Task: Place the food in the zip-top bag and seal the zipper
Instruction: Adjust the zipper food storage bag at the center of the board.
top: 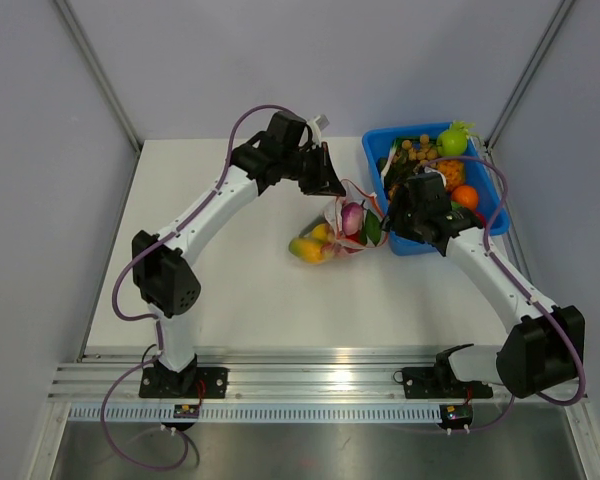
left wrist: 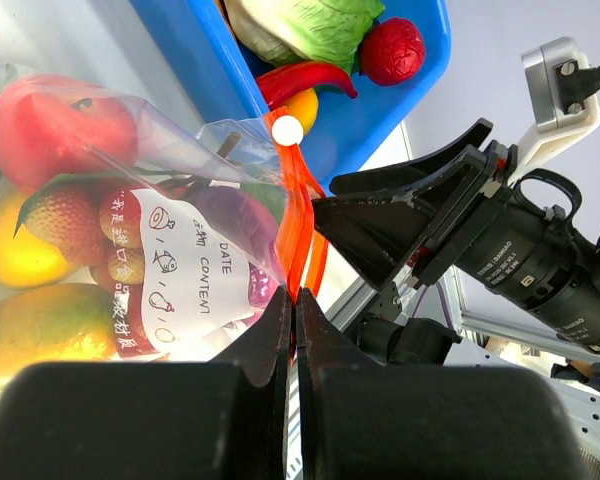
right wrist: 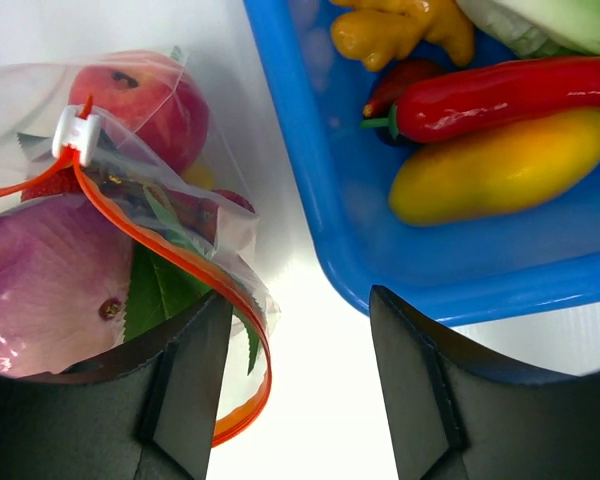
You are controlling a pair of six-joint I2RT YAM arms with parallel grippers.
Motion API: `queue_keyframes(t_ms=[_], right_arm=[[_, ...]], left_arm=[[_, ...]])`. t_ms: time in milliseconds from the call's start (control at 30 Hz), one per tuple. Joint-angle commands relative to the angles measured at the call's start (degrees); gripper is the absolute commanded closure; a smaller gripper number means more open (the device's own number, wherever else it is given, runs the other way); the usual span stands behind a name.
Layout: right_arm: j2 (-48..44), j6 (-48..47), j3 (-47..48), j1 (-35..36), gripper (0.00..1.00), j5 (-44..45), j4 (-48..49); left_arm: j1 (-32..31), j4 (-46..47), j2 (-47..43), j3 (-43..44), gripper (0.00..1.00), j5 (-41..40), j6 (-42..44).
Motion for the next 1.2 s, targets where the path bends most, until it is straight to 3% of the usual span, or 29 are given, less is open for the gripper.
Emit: queue_keyframes(t_ms=[0,200,433,533,700,933,1167], right_arm=[[-0.8,-1.1,-0.2,-0.5,0.38,3.6,0.2],[0.8,-1.3,-1.7,-0.6,0.47,5.2,1.1],[2.9,-0.2,-3.6,-0.7,0.52,-2.3,6.0],[2.5,0.1,-3.6,-0.6,0.62,-4.8,7.5],[1.2,0.0,-1.3,-0.6,1.0,-7.0,6.4],[-1.1,-2.2,9.4,-0.5,1.0,-11.5,4.4],[-0.5,-2.0,12.3,-0.3,1.0,-15.6,5.7]], left_arm=[[0.2,4.6,-4.0,0.2,1.0,2.6,0.0],[0.2,4.7,-4.0,0.2,1.0,2.7,-0.1],[0.2,5.1,-3.8,0.1,1.0,2.7,-0.3],[0.2,5.3,-3.7,-0.1,1.0,2.7,-0.4],[0.4,4.9,-3.7,0.0,1.0,2.3,-0.2],[3.8,2.0,-4.1,3.5,1.0,0.5,2.2],[5.2,-1.1,-2.8,6.7,1.0,-0.6,4.1]])
